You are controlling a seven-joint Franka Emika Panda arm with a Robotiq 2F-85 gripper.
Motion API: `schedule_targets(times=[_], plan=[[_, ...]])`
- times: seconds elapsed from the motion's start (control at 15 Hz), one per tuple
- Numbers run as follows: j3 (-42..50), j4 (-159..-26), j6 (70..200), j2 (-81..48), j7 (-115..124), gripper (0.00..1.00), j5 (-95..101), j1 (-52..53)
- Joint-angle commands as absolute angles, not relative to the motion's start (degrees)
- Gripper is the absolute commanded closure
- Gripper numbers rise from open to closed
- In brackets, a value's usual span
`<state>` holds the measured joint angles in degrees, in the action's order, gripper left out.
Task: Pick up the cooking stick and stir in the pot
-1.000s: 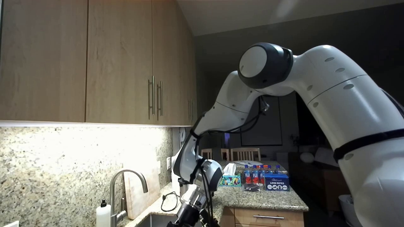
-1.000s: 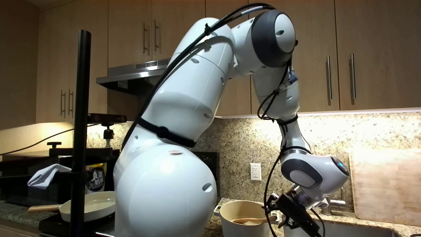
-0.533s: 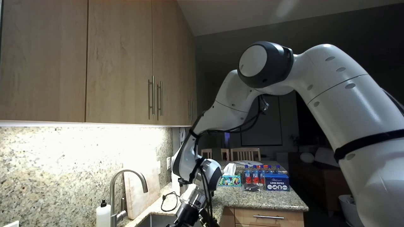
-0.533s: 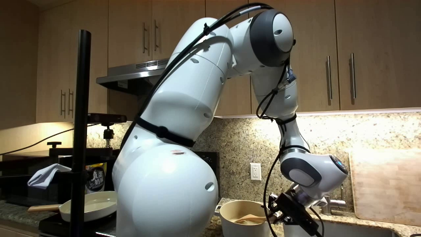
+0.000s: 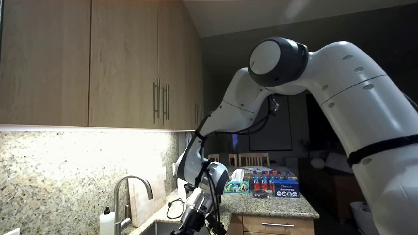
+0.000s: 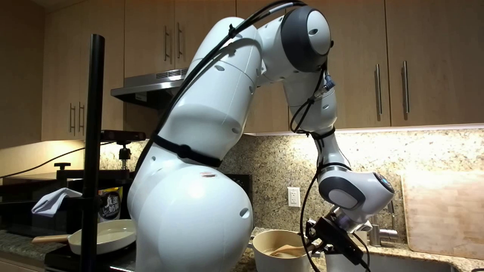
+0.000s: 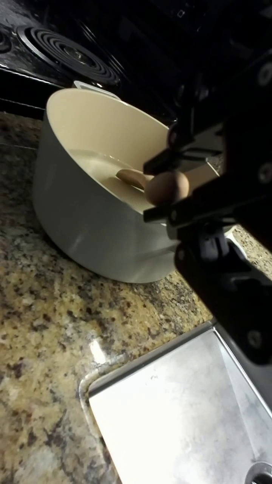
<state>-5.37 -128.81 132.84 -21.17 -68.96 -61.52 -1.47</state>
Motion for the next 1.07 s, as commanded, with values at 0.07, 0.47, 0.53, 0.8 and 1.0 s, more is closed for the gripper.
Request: schedule_targets(times=[0.07,0.47,0.53,0.8,1.0], plan=[[-3.6,-133.3,134.5,-14.8,-59.7,0.91,-53.3,1.7],[-3.8,-135.1,136.5,-7.1,-38.6,0.91,-36.5,4.3],[-3.9,-134.9,136.2,-5.8,-34.7,0.9,-32.8,4.5],[-4.1,-131.8,133.7,-3.2,-20.1,0.89,-19.2,4.5],[-4.5,-128.4,131.8,-3.2,-11.6,0.89,-11.6,5.1]])
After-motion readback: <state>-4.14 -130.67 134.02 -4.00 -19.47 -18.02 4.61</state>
